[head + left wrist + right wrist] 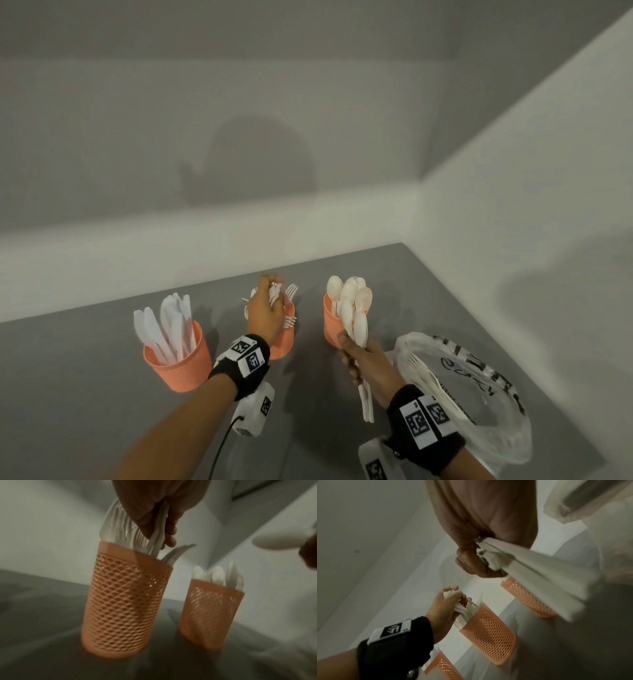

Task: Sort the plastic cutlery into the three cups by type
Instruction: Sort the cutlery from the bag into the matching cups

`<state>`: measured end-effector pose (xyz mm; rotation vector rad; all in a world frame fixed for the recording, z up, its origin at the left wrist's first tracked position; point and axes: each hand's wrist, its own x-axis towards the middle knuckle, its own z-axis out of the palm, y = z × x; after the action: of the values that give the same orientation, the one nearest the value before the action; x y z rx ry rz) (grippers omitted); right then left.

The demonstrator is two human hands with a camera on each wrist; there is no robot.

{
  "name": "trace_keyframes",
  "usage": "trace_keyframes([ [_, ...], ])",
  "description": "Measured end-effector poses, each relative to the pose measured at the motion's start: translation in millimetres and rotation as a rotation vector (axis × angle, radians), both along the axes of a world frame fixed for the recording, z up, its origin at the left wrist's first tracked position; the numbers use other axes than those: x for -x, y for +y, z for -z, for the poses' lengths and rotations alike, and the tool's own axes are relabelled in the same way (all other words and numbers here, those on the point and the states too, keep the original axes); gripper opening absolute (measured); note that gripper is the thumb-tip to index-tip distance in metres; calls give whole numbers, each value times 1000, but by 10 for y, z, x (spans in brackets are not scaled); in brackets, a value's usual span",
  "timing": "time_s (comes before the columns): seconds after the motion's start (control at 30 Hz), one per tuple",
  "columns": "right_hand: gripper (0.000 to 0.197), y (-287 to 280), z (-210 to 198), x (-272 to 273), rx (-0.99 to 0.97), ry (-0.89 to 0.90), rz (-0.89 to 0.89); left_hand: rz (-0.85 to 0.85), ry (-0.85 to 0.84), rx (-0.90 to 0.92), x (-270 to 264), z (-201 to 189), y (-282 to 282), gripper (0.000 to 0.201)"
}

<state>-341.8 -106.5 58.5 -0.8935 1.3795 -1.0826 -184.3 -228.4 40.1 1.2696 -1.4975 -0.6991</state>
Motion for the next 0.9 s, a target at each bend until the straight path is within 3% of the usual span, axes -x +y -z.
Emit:
trace_keyframes([
  [0.1,30,1,-7,-4,-8,-13,28,144,-310,20,-51,97,8,28],
  [0.27,30,14,-25,-38,-6,-16,43,203,-873,378,-150,37,-55,35],
  [0.37,25,24,-33,-71,5,-6,45,164,-1136,263,-199,-3,-48,67],
  [0.43,25,34,-43,-91,15,5,54,156,-1172,159,-238,-8,-31,76],
  [0.5,26,37,-53,-113,28,30,60,156,-1107,147,-232,-70,37,80],
  [0.53,28,34,-55,-126,34,50,65,161,-997,177,-198,-103,80,79],
  [0.63,29,25,-76,-197,80,95,59,235,-434,82,11,-324,344,64],
  [0.73,20,34,-131,-296,179,156,-4,297,-91,-156,244,-428,565,38],
  [0.8,29,32,-143,-334,215,208,-30,381,40,-257,325,-390,619,23],
  [0.9,19,39,-140,-333,199,212,-27,324,-25,-219,350,-341,660,31],
])
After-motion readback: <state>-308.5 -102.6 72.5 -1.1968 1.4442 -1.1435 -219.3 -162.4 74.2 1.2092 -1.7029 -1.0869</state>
